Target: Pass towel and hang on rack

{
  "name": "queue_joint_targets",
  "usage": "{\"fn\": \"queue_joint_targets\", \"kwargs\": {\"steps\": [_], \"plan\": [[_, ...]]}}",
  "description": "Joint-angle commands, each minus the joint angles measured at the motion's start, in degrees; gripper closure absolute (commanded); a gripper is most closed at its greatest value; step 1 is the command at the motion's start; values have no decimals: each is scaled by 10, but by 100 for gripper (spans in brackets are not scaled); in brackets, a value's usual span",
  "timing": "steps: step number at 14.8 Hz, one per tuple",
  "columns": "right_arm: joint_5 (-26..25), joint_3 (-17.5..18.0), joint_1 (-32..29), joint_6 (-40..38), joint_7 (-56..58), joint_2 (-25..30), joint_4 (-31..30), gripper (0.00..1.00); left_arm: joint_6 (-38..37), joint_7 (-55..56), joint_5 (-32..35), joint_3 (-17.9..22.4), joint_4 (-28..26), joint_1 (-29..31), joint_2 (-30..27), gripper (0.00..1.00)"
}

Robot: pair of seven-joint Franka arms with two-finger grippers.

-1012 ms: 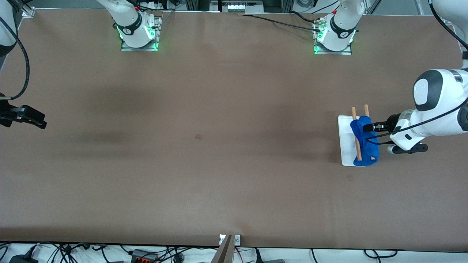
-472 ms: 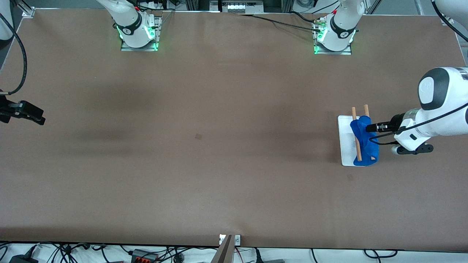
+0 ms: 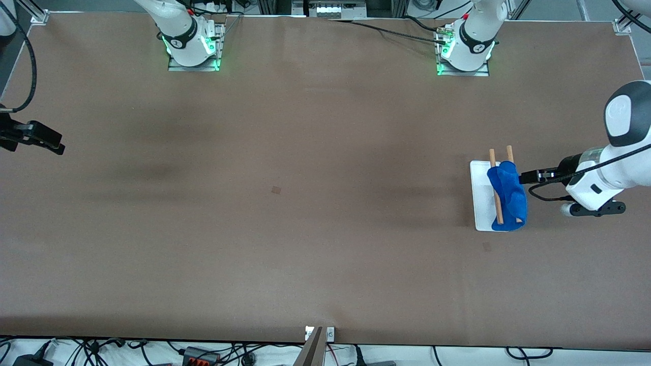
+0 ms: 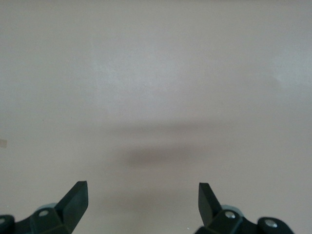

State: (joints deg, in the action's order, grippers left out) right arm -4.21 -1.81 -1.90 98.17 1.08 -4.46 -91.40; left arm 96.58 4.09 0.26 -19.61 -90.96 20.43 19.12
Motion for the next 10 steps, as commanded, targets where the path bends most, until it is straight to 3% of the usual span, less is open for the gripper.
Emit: {"fn": "queue_joint_targets", "kwargs": {"steps": [1, 5, 10], "plan": [[9, -2, 0, 32, -3, 42, -65, 0, -57, 7, -3, -6, 65, 0, 0, 10], [10, -2, -1, 42, -4, 34, -64, 0, -106, 18, -10, -7, 123, -12, -1, 0], [9, -6, -2, 8, 1, 41, -49, 0, -122, 19, -4, -8, 126, -11, -18, 0]]}}
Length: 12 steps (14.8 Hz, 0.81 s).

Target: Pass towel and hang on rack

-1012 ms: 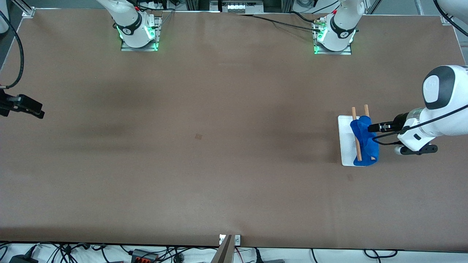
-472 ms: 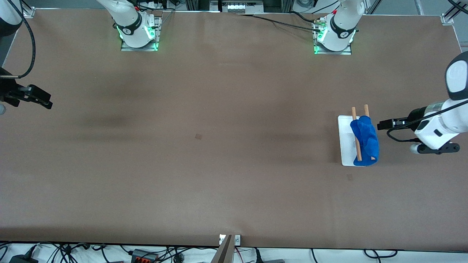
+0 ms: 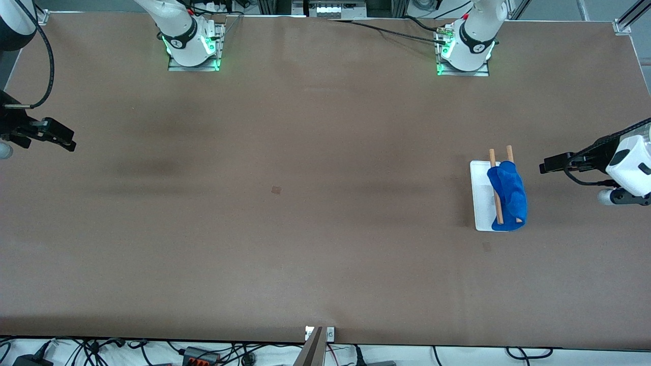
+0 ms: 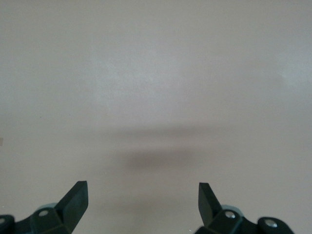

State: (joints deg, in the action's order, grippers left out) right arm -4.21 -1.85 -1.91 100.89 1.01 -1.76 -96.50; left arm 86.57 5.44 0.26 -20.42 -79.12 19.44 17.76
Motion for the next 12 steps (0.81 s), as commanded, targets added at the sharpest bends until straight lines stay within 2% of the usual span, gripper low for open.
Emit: {"fn": "queue_joint_targets", "kwargs": {"steps": [1, 4, 5, 7, 8, 10, 12], "plan": [[10, -5, -2, -38, 1, 14, 11, 0, -26, 5, -4, -1, 8, -3, -8, 0], [10, 2, 1, -55, -2, 14, 17, 0, -32, 4, -3, -1, 8, -5, -18, 0], [10, 2, 1, -52, 0, 15, 16, 0, -56, 5, -3, -5, 20, -13, -18, 0], [10, 2, 1, -46, -1, 19, 10, 0, -103, 5, 25, 4, 86, -46, -2, 0], [12, 2, 1, -34, -2, 23, 0, 0, -102, 4, 40, 6, 89, -54, -6, 0], [34, -1, 1, -6, -2, 40, -33, 0, -91, -6, 43, 31, 57, -73, -41, 0], [34, -1, 1, -10, -1, 48, -41, 0, -17, -11, 35, 58, -25, -83, -98, 0]]}}
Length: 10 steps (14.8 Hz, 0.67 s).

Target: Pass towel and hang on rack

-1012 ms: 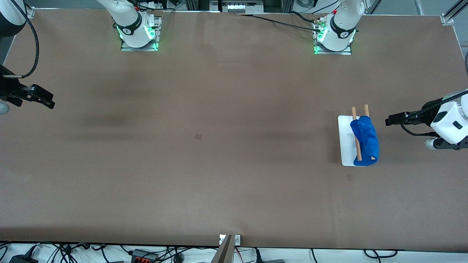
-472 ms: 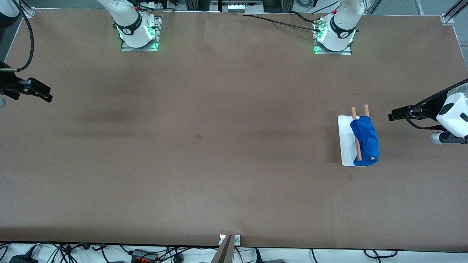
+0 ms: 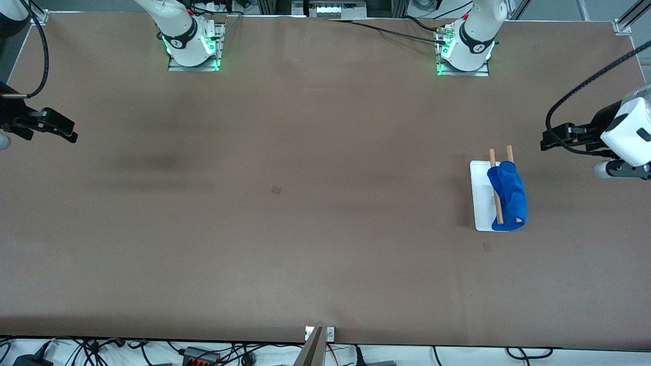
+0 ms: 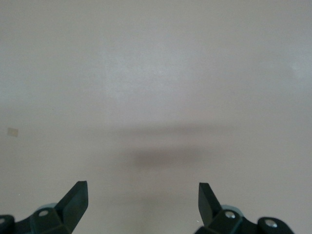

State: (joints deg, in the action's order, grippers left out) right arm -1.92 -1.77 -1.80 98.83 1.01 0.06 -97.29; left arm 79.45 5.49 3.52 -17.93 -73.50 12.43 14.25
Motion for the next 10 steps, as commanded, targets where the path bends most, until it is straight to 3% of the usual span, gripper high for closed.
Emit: {"fn": "queue_joint_targets", "kwargs": {"steps": [1, 2, 5, 10], "plan": [[10, -2, 0, 12, 0, 29, -31, 0, 71, -24, 3, 40, -117, -14, -85, 0], [10, -2, 0, 12, 2, 28, -29, 0, 71, -34, -1, 51, -123, -25, -90, 0], [7, -2, 0, 12, 8, 28, -26, 0, 68, -82, -53, 196, -125, -118, -92, 0], [6, -2, 0, 3, 8, 29, -26, 0, 64, -93, -52, 200, -173, -121, -128, 0]]}}
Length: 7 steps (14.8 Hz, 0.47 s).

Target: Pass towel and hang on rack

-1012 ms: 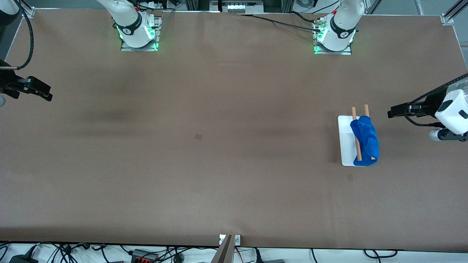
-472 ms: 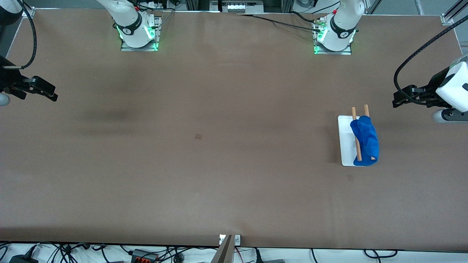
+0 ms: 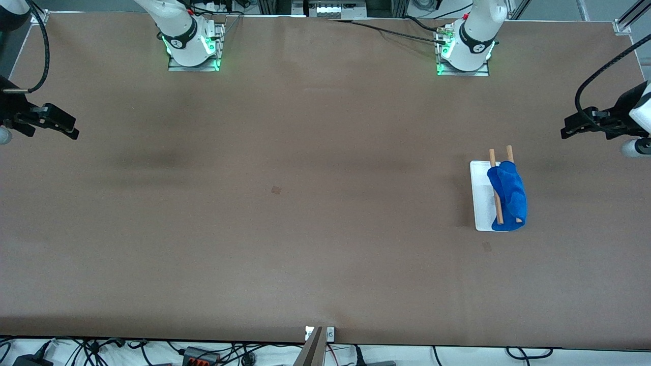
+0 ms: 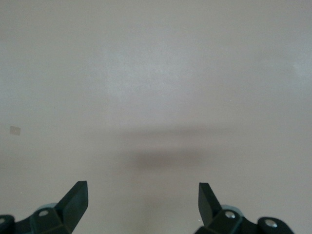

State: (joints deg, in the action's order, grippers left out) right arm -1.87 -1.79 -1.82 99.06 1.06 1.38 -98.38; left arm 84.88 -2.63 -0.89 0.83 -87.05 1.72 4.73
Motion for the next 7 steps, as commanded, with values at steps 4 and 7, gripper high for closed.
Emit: {"fn": "queue_joint_targets", "kwargs": {"steps": [4, 7], "plan": [[5, 0, 1, -4, 7, 18, -14, 0, 10, -9, -3, 12, -38, -18, -34, 0], [8, 1, 1, -19, 5, 20, -13, 0, 10, 3, -7, 11, -37, -21, -34, 0]]}}
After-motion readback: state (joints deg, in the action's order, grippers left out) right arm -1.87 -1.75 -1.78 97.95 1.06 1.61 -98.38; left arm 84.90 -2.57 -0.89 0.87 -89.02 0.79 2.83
